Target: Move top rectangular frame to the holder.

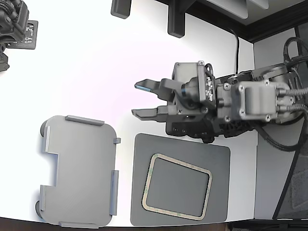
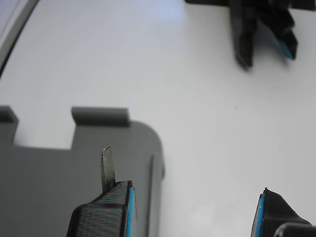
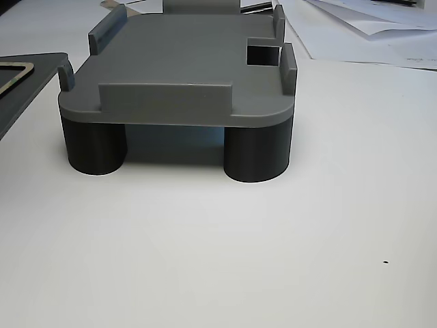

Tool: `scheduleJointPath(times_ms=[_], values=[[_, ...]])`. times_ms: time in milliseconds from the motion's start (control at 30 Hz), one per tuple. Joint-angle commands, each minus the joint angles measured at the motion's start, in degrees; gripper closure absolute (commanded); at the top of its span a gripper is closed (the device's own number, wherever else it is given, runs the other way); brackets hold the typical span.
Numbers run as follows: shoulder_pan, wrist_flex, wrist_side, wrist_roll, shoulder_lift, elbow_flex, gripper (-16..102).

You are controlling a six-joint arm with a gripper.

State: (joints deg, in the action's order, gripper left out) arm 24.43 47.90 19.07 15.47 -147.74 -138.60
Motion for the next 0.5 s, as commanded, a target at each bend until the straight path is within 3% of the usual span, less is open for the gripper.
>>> scheduleJointPath(times_ms=[0, 67, 133, 300, 467], values=[[8.17, 4.92, 4.22, 8.35, 8.09, 7.38, -14], [8.35, 7.03, -1.58, 12.57, 11.07, 9.49, -14], [11.25, 7.47, -3.52, 17.14, 13.1, 10.55, -14], [22.68, 13.62, 3.16, 28.92, 24.43, 18.46, -14], [30.23, 25.05, 5.36, 39.73, 36.47, 29.97, -14]])
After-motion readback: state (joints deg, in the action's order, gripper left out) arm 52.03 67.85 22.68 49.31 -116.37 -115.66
